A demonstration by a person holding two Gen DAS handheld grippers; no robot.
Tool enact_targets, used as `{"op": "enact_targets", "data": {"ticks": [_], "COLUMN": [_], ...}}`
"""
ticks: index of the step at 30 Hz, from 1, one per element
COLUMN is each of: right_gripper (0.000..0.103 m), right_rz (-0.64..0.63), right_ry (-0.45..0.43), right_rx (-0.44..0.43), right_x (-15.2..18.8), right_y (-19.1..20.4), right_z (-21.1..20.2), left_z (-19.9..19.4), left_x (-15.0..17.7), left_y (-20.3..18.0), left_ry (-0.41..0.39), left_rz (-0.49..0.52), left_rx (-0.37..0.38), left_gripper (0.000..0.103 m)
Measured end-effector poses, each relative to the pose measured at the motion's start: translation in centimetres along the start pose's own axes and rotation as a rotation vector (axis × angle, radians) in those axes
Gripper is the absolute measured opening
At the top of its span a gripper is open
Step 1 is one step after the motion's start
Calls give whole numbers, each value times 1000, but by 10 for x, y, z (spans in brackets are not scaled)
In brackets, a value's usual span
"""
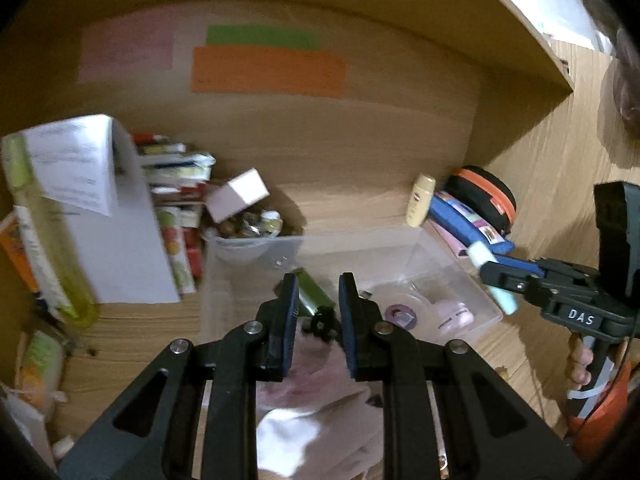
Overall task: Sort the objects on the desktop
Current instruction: 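Carry the black clip and mint-green tube into the clear box and open both grippers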
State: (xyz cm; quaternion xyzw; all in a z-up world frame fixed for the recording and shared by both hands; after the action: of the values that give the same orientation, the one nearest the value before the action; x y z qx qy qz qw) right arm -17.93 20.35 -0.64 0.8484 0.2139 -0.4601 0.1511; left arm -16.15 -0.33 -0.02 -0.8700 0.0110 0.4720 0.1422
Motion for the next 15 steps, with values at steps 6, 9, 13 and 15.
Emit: {"op": "enact_targets", "data": {"ticks": [6, 9, 13, 15], "right_gripper": [22, 22, 22, 22], "right_rz": [-5, -2, -1, 3], "right_ry": [32, 48, 73, 85], "right_rx": [-13, -15, -12, -16], "right_x": [1, 2, 4, 4], "right_y": [2, 3, 4, 4], "right_z": [19, 28, 38, 43], "left_z": [22, 24, 22, 22], "left_x": [12, 14, 13, 13], "left_y": [-7, -10, -8, -6], "left_ry": [57, 39, 31, 22], "left_rz": [5, 20, 8, 4], "left_rx": [30, 26, 50, 49], "left_gripper": [19, 19, 37, 44]}}
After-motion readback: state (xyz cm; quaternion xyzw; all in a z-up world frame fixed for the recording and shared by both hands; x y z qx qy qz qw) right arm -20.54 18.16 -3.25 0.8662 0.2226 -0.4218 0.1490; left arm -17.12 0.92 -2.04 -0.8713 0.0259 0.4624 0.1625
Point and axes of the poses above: each gripper's, at about its wrist camera, not at the fingertips, and z roughly the way its jaws point, y to its left, x to its underside, the point moved 4 cm from there along z, roughly the way its jaws point, and after that the axes turned 8 degrees about -z, right-handed, at the moved point
